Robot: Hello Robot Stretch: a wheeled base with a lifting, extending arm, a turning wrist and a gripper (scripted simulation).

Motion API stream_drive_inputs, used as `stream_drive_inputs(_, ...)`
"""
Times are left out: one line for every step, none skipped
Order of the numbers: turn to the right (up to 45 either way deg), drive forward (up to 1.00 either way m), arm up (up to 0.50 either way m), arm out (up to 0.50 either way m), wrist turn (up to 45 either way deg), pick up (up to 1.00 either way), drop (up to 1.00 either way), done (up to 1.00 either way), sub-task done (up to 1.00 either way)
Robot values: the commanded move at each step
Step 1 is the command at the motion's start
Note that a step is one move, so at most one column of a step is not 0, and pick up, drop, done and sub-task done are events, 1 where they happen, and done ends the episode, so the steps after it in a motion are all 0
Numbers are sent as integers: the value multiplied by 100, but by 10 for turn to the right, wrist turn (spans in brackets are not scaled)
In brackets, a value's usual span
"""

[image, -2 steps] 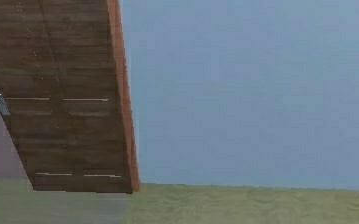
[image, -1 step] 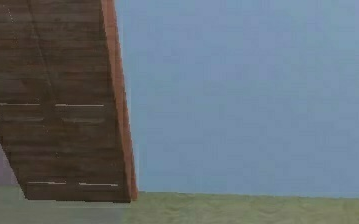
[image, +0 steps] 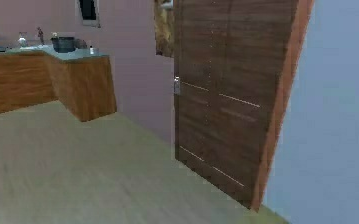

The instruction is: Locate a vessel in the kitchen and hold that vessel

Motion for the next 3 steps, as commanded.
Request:
stream_drive_inputs(-420,0,0,0,0,0,0,0,0)
stream_drive_inputs(0,100,0,0,0,0,0,0,0)
stream_drive_inputs(0,65,0,0,0,0,0,0,0)
